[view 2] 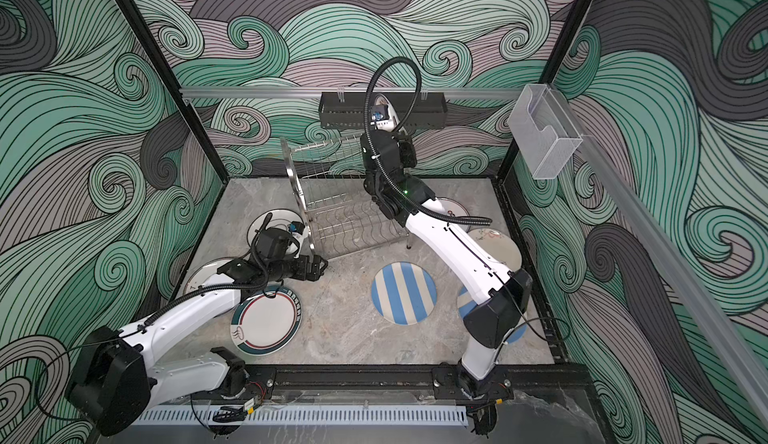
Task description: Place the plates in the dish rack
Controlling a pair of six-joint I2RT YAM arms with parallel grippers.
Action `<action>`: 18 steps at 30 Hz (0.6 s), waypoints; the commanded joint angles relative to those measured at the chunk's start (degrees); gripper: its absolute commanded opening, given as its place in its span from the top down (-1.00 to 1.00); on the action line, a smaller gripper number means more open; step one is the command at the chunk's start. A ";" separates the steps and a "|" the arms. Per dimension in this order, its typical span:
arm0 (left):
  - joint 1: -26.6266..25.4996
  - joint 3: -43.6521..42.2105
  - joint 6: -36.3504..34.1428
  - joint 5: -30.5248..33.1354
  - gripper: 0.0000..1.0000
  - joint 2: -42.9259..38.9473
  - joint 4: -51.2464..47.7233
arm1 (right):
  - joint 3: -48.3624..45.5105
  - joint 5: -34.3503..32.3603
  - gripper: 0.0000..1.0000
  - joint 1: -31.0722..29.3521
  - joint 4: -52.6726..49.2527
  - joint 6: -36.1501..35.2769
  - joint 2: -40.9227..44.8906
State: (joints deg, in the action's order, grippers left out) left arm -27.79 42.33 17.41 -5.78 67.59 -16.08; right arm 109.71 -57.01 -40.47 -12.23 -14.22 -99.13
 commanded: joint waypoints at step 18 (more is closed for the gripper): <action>-0.42 1.65 1.36 1.92 -0.97 -0.94 -1.84 | -1.54 -0.11 1.00 2.12 2.28 4.23 -1.72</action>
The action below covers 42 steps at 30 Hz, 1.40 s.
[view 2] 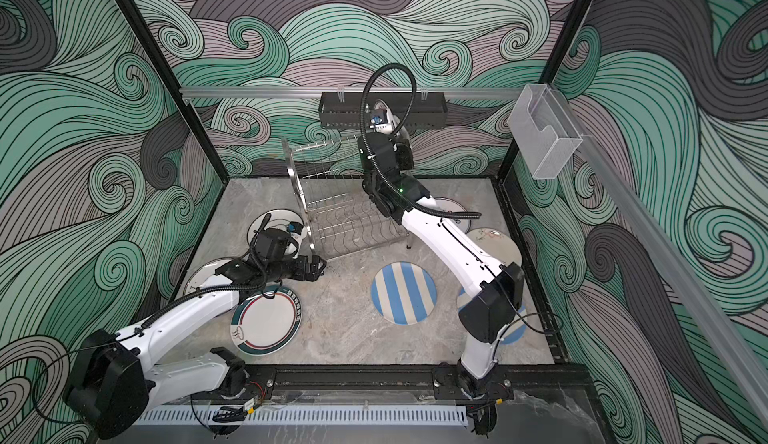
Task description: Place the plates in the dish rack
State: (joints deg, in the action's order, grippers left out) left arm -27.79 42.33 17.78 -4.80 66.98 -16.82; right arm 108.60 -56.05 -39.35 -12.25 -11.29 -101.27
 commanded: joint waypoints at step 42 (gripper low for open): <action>-0.42 2.02 2.17 1.75 -0.97 -2.89 -2.04 | -4.41 3.43 0.06 1.34 0.57 -0.89 7.72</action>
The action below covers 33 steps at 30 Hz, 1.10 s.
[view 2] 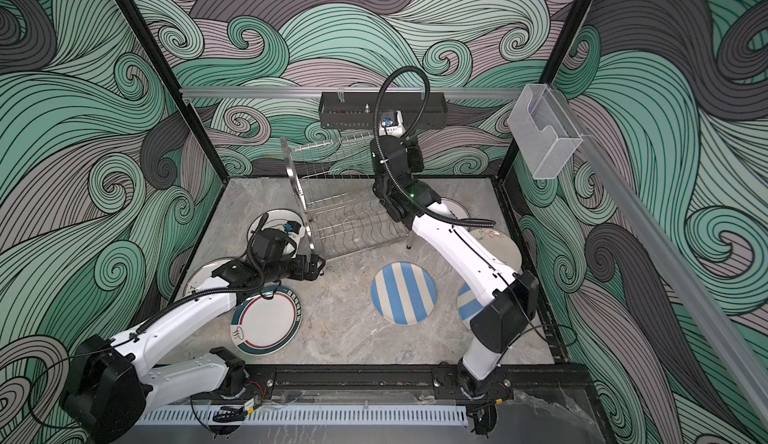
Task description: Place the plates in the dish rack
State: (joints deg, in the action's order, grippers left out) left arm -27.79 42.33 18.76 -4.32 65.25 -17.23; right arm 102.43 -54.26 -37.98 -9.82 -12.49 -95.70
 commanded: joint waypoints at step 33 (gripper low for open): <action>-0.26 -2.69 9.35 -2.46 -0.97 -10.59 -7.91 | -59.07 50.39 -0.99 2.81 -22.91 24.09 48.00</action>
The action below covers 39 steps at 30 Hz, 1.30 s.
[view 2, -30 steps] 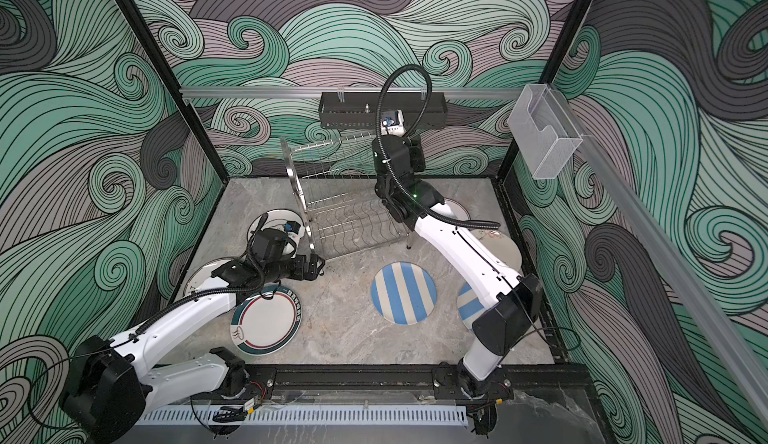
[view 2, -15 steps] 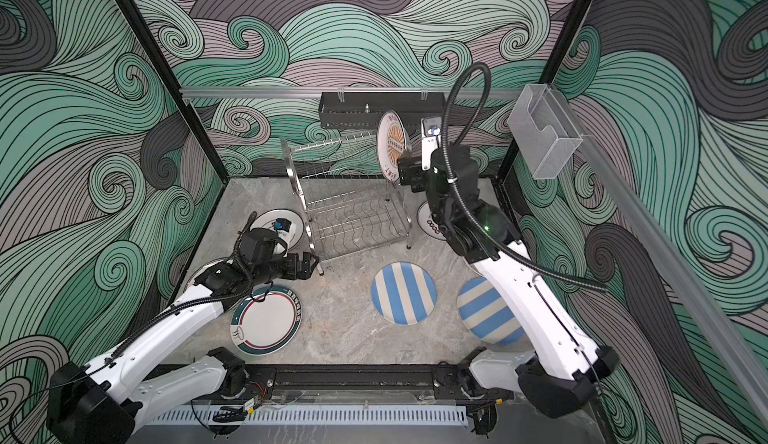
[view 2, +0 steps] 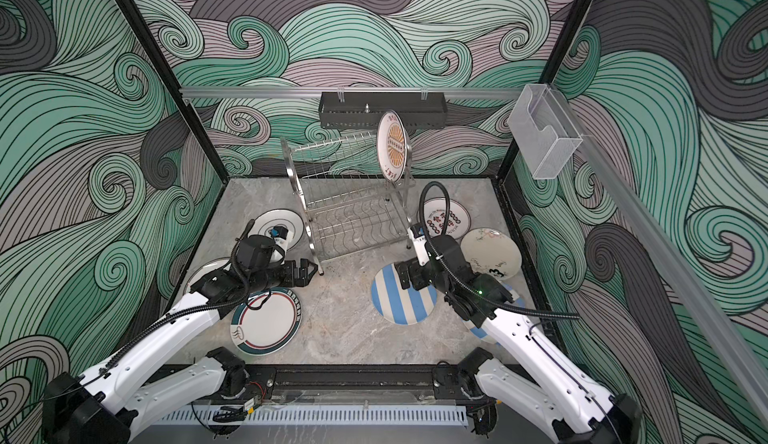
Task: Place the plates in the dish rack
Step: 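Release the plate and swing the right gripper down to the striped plate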
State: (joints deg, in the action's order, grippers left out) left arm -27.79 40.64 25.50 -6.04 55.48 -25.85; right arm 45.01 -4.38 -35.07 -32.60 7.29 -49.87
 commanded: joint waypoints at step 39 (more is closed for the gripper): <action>-0.16 -7.41 4.40 5.34 -0.97 -4.11 3.46 | -3.40 8.48 -0.89 -15.94 13.50 5.51 -32.69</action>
State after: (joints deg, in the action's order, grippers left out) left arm -27.79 31.05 30.89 -1.69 52.16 -21.87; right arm 39.68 2.70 -49.89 -21.67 14.06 -80.82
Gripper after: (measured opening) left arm 0.986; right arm 0.945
